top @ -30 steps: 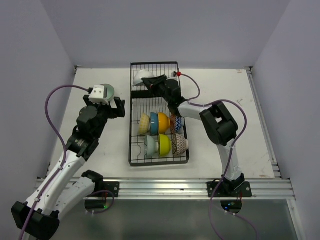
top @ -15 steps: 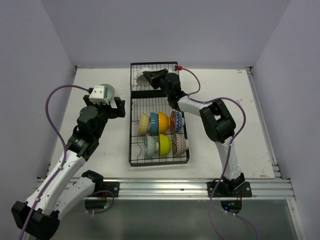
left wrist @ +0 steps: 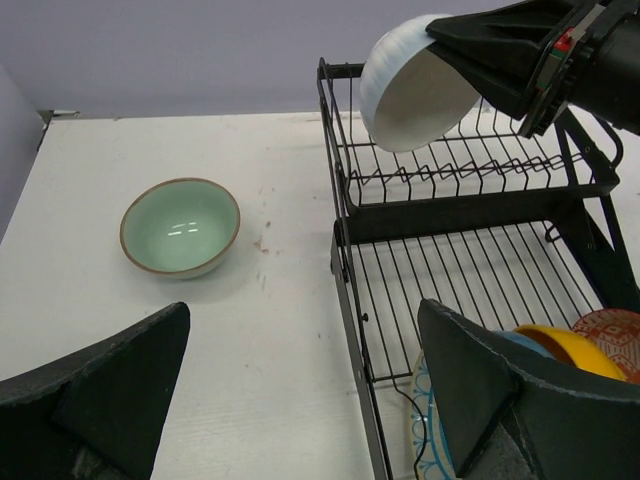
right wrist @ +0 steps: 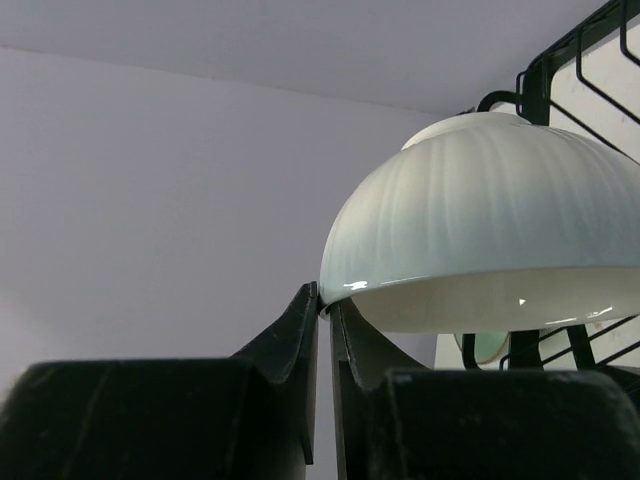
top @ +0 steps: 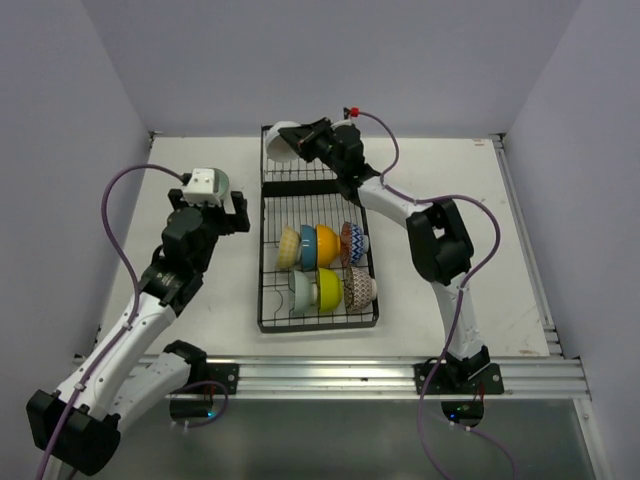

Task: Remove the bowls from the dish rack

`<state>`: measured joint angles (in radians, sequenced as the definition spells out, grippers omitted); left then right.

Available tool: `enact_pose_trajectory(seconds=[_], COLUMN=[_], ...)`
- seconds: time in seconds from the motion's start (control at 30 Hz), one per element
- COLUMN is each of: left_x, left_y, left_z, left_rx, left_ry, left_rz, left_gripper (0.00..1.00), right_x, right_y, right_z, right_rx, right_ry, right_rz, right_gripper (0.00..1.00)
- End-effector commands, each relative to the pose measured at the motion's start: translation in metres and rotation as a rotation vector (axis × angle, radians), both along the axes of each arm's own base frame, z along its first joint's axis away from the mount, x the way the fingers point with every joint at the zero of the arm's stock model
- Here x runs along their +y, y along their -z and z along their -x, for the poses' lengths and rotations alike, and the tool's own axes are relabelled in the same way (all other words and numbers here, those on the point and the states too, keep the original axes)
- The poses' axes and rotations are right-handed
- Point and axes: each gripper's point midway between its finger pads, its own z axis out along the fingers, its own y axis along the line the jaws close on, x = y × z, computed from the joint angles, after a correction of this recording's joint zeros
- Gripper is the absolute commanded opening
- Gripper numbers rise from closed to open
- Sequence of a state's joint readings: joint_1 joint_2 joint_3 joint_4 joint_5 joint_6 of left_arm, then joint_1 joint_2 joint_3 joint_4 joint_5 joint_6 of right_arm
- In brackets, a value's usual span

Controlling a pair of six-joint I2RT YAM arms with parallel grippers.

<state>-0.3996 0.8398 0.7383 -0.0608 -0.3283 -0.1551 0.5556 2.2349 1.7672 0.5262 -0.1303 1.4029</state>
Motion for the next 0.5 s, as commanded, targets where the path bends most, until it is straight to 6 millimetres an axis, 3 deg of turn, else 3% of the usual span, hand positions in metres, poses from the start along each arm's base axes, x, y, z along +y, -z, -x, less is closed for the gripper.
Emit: enact_pose_trajectory(seconds=[0.0,0.2,0.23,0.27,0.47], left_x=[-0.009,-0.03,-0.033,-0.037,-0.047], left_y=[-0.028,-0.029,-0.031,-0.033,-0.042], left_z=[-0.011,-0.019,-0.02,-0.019,-0.022], left_rx=[-0.106,-0.105,-0.124,-0.136,-0.209], left_ry=[0.029,0.128,0.148,0.176,0.219], left_rz=[0.011,-0.001,-0.008,-0.01,-0.026], left_gripper=[1.0,1.0,1.0,1.0,0.99], right_x=[-0.002,-0.005,-0.009,-0.01,-0.023], right_y=[-0.086,-0.103,-0.114,-0.111,-0.129], right_z=[0.032,0.062,0.07,0.074,0.104], right_rx=[-0.176,-0.195,-0.211,-0.203,-0.227], right_ry=[-0.084,-0.171,-0.178,-0.184,-0.222], right_rz=[-0.072,-0.121,-0.133,-0.14,-0.163], right_gripper=[0.0,0.0,0.0,0.0,0.0])
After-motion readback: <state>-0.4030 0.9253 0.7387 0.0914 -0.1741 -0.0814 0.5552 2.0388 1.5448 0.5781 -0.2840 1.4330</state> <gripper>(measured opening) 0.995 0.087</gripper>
